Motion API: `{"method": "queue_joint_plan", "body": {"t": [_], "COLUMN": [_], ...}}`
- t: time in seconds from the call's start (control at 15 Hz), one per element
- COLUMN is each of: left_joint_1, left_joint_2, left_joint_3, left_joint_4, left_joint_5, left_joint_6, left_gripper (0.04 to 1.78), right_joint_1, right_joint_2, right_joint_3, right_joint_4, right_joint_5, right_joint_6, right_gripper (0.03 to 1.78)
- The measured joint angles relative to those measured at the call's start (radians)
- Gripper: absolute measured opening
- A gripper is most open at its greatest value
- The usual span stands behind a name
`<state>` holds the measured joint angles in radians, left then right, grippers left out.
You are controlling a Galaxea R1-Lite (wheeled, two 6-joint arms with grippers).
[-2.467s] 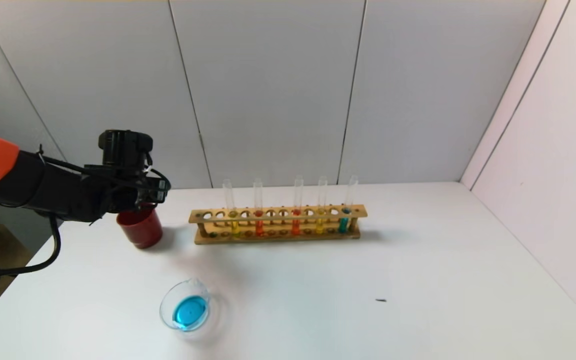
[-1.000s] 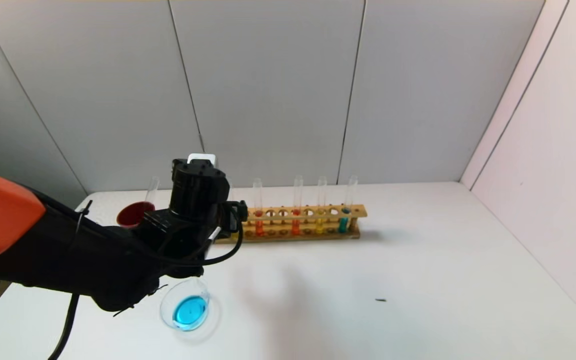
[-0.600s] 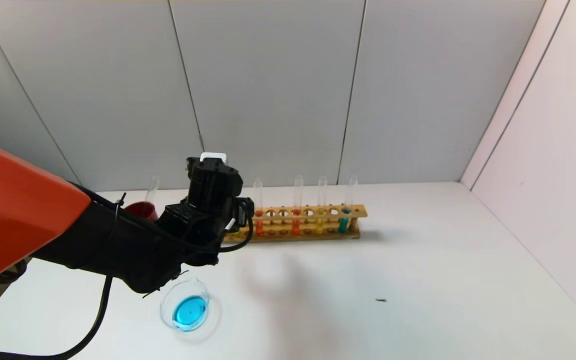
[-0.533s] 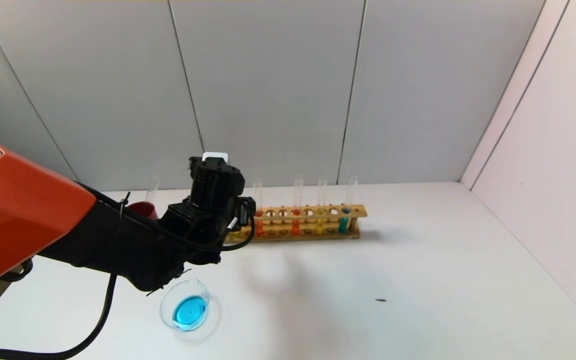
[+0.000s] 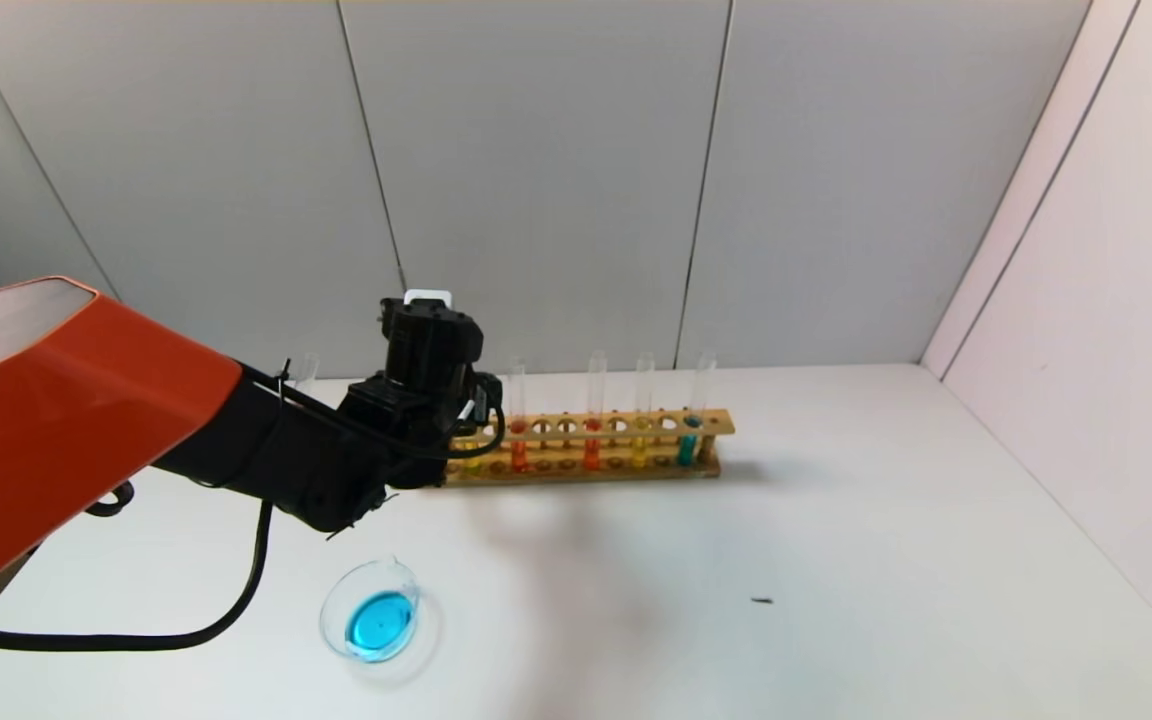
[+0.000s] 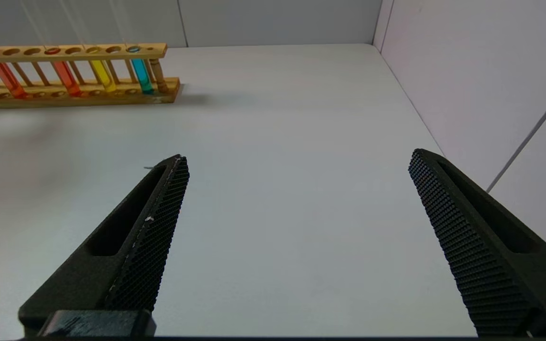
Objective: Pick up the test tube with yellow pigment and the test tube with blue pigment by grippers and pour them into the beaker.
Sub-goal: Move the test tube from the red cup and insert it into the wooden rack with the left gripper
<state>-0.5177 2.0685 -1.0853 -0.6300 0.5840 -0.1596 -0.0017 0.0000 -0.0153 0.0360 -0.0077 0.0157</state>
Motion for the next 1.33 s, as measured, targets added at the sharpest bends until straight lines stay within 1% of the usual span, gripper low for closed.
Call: {"method": "queue_joint_plan", "body": {"t": [0.2, 0.47, 0.6, 0.73, 0.8, 0.87, 1.0, 1.13, 1.2, 1.33], "left_joint_1": [0.003, -0.003, -0.005, -0.009, -0.01, -0.01, -0.011, -0.014, -0.015, -0.017], "left_joint_2": [0.027, 0.046, 0.05, 0.05, 0.05, 0.05, 0.05, 0.05, 0.05, 0.049], "left_joint_3": [-0.031, -0.034, -0.033, -0.027, -0.027, -0.027, -0.029, -0.03, -0.03, -0.03], "left_joint_4": [0.0, -0.004, -0.006, -0.006, -0.006, -0.006, -0.006, -0.004, -0.006, -0.007], "left_joint_5": [-0.004, -0.005, -0.005, -0.004, -0.004, -0.004, -0.003, -0.003, -0.005, -0.005], "left_joint_6": [0.001, -0.004, -0.006, -0.007, -0.005, -0.003, -0.002, -0.001, -0.002, -0.001], "left_gripper": [1.75, 1.74, 1.65, 1.47, 1.33, 1.17, 0.77, 0.46, 0.35, 0.32], "right_joint_1": [0.0, 0.0, 0.0, 0.0, 0.0, 0.0, 0.0, 0.0, 0.0, 0.0], "right_joint_2": [0.0, 0.0, 0.0, 0.0, 0.0, 0.0, 0.0, 0.0, 0.0, 0.0], "right_joint_3": [0.0, 0.0, 0.0, 0.0, 0.0, 0.0, 0.0, 0.0, 0.0, 0.0], "right_joint_4": [0.0, 0.0, 0.0, 0.0, 0.0, 0.0, 0.0, 0.0, 0.0, 0.0], "right_joint_5": [0.0, 0.0, 0.0, 0.0, 0.0, 0.0, 0.0, 0.0, 0.0, 0.0], "right_joint_6": [0.0, 0.0, 0.0, 0.0, 0.0, 0.0, 0.0, 0.0, 0.0, 0.0], "right_gripper": [1.7, 1.7, 1.7, 1.7, 1.7, 1.7, 1.7, 1.7, 1.7, 1.7]}}
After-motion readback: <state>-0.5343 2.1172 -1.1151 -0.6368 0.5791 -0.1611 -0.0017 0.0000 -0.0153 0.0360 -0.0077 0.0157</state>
